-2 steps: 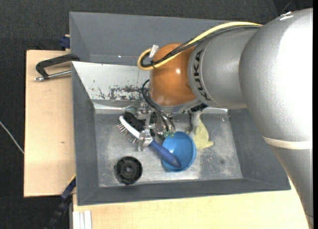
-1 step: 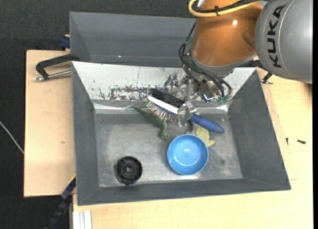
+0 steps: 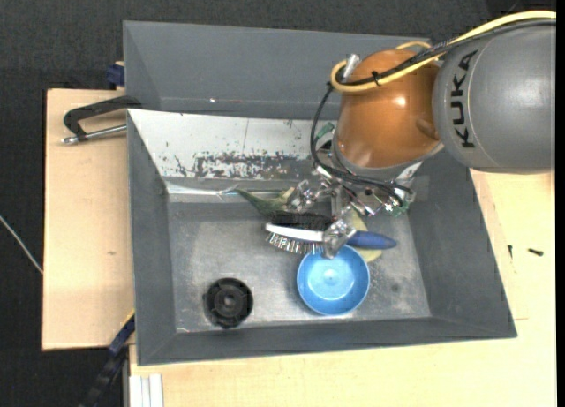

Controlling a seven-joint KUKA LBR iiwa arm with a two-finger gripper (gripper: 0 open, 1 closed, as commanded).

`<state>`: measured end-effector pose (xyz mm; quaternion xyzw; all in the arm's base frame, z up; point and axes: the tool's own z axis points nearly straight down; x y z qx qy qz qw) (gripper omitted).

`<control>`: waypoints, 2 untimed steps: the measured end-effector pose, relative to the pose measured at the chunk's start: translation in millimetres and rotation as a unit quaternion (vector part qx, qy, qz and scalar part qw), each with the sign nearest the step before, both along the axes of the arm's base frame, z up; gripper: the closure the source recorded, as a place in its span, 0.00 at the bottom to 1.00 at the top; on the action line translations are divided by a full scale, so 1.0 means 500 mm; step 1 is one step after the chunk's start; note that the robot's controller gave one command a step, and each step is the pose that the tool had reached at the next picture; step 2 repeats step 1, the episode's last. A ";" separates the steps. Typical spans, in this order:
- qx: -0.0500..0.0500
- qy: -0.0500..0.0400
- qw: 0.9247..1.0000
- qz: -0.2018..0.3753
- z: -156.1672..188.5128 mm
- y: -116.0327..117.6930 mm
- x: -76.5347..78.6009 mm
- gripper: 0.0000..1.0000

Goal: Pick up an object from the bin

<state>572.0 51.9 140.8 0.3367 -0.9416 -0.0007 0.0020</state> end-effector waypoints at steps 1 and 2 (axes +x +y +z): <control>0.001 -0.009 1.000 0.016 0.266 -0.012 0.016 1.00; 0.001 -0.009 1.000 0.016 0.266 -0.012 0.016 1.00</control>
Offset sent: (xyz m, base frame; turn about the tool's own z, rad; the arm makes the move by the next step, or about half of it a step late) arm 0.0054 -0.0069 0.1272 -0.0329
